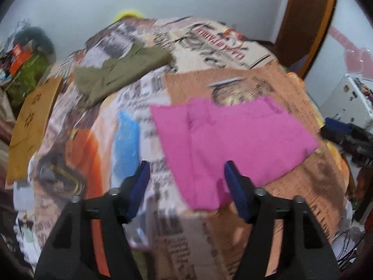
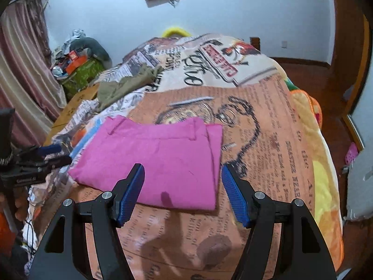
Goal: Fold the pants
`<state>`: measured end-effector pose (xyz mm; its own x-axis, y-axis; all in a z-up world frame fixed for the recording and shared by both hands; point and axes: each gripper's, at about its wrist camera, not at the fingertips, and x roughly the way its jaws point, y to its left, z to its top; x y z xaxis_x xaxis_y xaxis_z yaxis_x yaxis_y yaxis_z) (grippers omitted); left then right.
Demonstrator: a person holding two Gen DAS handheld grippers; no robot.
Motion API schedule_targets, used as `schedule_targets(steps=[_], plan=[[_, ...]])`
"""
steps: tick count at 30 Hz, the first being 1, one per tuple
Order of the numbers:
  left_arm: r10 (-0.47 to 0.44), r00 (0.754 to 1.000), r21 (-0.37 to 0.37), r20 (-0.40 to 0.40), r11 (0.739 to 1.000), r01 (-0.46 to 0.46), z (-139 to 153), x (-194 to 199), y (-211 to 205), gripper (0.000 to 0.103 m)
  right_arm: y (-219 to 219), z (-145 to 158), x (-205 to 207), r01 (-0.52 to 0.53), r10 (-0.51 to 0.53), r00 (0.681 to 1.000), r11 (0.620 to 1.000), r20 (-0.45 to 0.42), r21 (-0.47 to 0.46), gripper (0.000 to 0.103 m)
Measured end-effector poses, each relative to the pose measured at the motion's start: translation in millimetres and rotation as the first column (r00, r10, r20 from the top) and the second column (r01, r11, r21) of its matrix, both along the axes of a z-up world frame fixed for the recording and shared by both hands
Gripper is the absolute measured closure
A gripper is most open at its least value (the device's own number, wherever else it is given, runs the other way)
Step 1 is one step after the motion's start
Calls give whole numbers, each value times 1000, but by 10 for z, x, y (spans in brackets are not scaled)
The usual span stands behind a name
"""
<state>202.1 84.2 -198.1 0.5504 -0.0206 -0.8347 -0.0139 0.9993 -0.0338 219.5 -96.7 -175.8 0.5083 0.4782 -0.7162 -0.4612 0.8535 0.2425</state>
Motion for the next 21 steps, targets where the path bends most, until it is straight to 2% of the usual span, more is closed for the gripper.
schedule_targets(steps=[2,4,9,12,16,17,21], plan=[[-40,999,-20,3,999,40,28,118,-99,59,105,15,2,-35,35,999,999,8,-3,39],[-75,997,-34,6,997,76,24,237,-215,75,235,24,10,-81,81,996,997,20,-11,50],[-143,990,-39,-5,989,143,-54,575,-490,89,484,-31,130,-157,157,987,987,16,-39,67],[-155,987,-60,-30,986,153,-175,729,-542,89,571,-138,249,-172,172,985,984,-12,-40,70],[-162,980,-45,-120,987,157,-560,790,-522,89,617,-446,384,-194,187,976,979,-109,-59,70],[-173,978,-48,-115,984,169,-623,759,-500,89,609,-520,388,-202,193,973,978,-129,-59,71],[-194,976,-28,-101,981,192,-578,586,-432,89,515,-554,340,-212,205,970,976,-130,-46,74]])
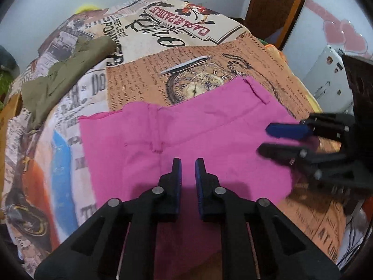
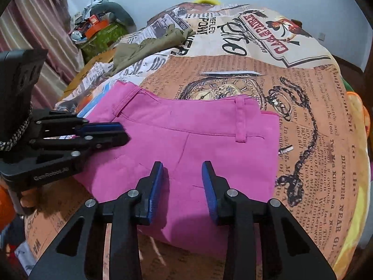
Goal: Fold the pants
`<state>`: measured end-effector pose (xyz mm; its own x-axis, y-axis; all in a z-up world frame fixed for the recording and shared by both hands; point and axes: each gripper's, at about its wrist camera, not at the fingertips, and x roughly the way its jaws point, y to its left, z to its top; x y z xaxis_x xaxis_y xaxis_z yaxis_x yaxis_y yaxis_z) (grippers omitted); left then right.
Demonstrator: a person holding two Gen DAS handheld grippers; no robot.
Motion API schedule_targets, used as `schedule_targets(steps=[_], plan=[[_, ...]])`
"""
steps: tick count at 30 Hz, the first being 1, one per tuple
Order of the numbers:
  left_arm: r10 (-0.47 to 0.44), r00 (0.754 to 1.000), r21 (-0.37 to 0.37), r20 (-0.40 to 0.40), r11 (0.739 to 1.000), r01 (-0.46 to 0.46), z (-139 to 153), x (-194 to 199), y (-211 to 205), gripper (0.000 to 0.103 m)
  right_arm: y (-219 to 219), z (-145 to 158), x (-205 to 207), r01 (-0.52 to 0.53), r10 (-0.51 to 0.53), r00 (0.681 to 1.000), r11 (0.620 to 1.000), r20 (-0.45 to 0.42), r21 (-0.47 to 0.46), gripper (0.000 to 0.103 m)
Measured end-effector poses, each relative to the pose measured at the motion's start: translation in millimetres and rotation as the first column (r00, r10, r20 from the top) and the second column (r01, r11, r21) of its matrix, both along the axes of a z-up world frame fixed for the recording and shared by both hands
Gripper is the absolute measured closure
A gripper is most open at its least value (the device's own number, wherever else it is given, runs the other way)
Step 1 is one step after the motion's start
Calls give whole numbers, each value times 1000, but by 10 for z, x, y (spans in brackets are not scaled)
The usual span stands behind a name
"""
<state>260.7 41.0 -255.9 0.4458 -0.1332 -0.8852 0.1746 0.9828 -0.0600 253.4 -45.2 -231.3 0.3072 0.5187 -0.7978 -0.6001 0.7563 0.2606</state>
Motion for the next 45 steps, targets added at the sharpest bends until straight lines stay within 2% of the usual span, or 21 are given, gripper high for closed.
schedule_targets(steps=[5,8,12,16,20,27,30,33,40,44,45], plan=[[9,1000,-27,-11,1000,-9,34,-191,160,89,-122,20,-118,3,-3,1000,1000,23,-24,74],[29,1000,4,1,1000,-29,68,-318,210,89,-198,47,-182,13,-12,999,999,36,-32,74],[55,998,4,-6,998,-55,58,-489,292,89,-241,54,-174,30,-27,999,998,47,-51,73],[59,998,70,14,996,-60,51,-697,329,89,-313,59,-202,51,-48,998,997,51,-62,73],[83,996,74,17,994,-84,69,-840,423,88,-426,58,-239,82,-79,996,995,47,-61,73],[113,993,66,17,991,-114,48,-920,510,88,-667,-6,-272,145,-143,989,986,26,-81,71],[116,993,69,11,991,-116,53,-915,506,88,-726,-51,-277,172,-168,985,975,37,-140,71],[123,992,94,8,988,-124,66,-903,520,88,-848,-65,-264,194,-196,981,975,-9,-105,71],[166,986,100,-1,981,-165,122,-859,687,88,-950,103,-272,226,-220,974,965,57,-133,68],[196,980,50,12,979,-197,233,-810,766,83,-954,240,-234,237,-230,970,966,81,-100,67],[202,979,33,17,979,-203,259,-788,778,75,-936,260,-218,237,-229,970,967,83,-93,64]])
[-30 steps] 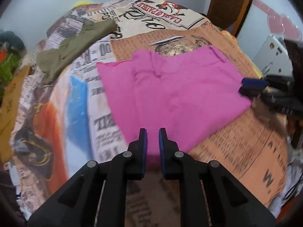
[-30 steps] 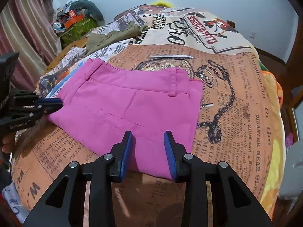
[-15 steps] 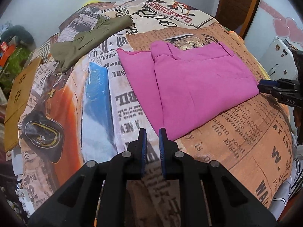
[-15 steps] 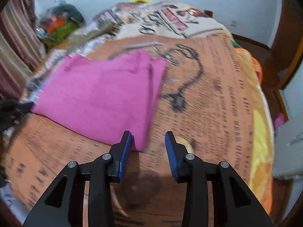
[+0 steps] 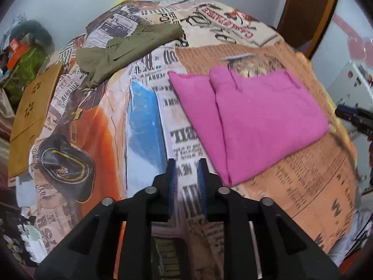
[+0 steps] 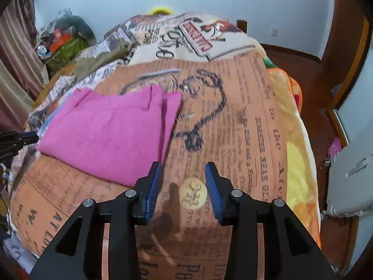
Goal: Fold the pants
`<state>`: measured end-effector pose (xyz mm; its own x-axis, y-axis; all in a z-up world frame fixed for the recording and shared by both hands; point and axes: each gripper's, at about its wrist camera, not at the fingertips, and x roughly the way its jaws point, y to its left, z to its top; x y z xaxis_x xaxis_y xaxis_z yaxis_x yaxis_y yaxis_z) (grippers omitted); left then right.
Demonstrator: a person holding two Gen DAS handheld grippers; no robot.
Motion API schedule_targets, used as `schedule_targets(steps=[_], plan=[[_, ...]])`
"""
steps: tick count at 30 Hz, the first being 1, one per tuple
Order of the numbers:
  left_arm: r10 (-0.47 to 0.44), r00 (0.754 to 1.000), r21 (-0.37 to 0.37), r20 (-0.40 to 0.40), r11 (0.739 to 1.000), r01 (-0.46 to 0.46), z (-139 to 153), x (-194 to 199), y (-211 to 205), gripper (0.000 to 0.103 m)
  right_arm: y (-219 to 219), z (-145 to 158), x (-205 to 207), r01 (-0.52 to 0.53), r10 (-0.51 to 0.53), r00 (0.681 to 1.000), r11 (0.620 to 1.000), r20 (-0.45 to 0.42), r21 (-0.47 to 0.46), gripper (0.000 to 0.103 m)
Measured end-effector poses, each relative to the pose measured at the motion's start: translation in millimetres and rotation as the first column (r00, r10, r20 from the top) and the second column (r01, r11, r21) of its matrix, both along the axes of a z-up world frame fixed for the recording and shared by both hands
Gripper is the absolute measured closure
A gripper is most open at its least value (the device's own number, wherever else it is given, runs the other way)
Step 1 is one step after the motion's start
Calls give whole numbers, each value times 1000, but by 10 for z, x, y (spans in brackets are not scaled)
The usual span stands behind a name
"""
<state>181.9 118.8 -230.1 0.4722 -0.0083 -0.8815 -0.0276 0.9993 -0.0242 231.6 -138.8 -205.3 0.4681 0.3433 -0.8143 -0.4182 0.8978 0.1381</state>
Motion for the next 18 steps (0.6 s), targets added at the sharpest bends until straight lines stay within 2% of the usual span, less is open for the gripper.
schedule_targets(steps=[1,2,3,4,9,18], plan=[[7,1000,-16,11,1000,-7,33,28,6,61,19,31,17,-3,3,1000,1000,7,12,62],[12,1000,-29,22,1000,-11,61,54,6,54,41,45,28,-6,6,1000,1000,10,19,60],[16,999,-42,34,999,-14,86,77,2,42,62,53,37,-10,9,1000,1000,10,24,58],[17,999,-57,46,998,-14,109,108,-8,36,98,59,59,-16,16,1000,999,10,31,54],[7,999,-128,37,992,-2,90,326,-73,34,242,9,138,-33,33,999,999,3,28,51],[14,999,-230,-46,973,-25,-230,596,-110,34,387,-223,294,-59,60,997,998,-49,32,50]])
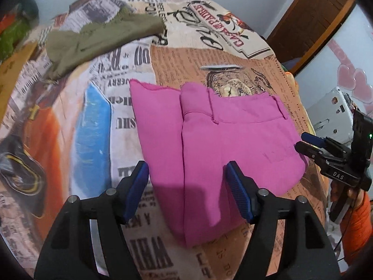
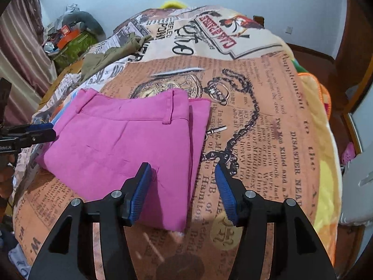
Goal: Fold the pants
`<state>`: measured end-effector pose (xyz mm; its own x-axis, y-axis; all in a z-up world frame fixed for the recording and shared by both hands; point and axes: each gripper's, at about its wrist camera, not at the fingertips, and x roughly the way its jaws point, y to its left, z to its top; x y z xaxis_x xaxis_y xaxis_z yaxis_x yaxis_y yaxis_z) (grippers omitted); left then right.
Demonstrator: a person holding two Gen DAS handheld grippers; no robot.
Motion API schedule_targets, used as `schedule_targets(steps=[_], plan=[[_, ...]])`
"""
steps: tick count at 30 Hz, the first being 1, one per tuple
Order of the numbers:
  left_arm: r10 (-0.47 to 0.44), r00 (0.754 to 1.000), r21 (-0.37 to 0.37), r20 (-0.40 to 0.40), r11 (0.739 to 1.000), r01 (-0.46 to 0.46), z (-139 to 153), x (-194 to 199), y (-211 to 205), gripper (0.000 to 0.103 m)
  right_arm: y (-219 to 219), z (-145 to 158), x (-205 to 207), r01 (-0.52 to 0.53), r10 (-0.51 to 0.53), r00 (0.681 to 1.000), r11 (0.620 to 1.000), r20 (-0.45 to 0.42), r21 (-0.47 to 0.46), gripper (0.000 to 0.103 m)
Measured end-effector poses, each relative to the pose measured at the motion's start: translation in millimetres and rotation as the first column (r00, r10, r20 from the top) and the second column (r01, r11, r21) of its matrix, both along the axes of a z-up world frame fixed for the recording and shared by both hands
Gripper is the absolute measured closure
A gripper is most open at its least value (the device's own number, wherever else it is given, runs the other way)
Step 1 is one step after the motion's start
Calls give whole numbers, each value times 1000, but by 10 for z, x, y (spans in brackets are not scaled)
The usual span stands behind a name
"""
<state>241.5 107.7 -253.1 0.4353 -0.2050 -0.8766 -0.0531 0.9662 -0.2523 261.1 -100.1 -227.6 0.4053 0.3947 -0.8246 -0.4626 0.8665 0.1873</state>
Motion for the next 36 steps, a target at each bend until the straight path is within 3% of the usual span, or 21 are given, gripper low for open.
schedule_targets(steps=[3,10,19,26,30,36], plan=[[7,1000,13,12,1000,-7,-42,40,1,32,-23,-59,58,11,-11,1000,1000,-4,19,40],[7,1000,13,8,1000,-7,-98,150,10,28,-93,-182,219,21,-12,997,992,-78,124,40],[17,1000,-50,4,999,-17,-134,293,51,29,-45,-183,288,3,13,996,985,-88,175,40],[18,1000,-114,-4,993,-18,-167,400,72,54,-9,-183,376,-5,24,995,980,-97,198,50],[13,1000,-156,-4,988,-14,-184,409,70,71,12,-188,418,-6,30,994,977,-106,214,64],[0,1000,-133,18,991,3,-156,408,0,79,6,-170,463,21,7,993,972,-116,234,81]])
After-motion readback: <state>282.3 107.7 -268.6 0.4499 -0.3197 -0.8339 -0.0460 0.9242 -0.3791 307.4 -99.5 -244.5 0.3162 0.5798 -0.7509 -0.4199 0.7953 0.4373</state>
